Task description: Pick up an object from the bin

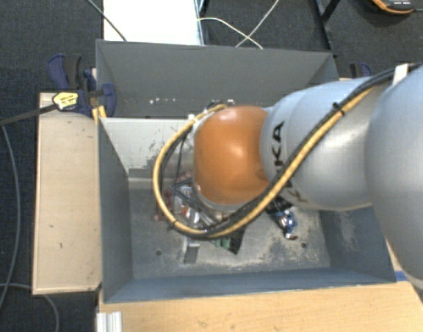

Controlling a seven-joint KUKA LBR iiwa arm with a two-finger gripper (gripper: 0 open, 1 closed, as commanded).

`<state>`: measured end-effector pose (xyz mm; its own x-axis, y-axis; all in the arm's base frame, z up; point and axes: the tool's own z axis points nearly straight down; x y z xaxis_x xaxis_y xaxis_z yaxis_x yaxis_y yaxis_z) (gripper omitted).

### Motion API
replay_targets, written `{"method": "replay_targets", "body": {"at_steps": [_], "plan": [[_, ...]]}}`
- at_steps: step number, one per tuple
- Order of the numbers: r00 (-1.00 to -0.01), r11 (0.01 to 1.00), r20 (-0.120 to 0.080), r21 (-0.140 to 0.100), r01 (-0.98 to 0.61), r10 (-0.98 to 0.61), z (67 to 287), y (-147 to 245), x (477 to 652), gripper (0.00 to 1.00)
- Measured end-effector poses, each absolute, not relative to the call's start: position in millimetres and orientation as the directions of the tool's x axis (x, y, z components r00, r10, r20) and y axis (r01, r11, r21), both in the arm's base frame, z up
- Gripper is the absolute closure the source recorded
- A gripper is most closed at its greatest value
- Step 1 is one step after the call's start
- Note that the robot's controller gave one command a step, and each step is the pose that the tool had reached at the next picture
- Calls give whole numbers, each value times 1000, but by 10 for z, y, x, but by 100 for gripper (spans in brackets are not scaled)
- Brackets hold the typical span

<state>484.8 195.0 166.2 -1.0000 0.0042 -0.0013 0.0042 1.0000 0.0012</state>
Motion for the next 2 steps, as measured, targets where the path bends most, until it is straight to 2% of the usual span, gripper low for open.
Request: {"method": "replay_targets", "body": {"at_steps": [1, 2], "plan": [[-927, 927, -6, 6, 376, 376, 723, 1593, 5777, 0], [-1000, 1000, -9, 4, 13, 13, 1613, 1494, 5939, 0]]}}
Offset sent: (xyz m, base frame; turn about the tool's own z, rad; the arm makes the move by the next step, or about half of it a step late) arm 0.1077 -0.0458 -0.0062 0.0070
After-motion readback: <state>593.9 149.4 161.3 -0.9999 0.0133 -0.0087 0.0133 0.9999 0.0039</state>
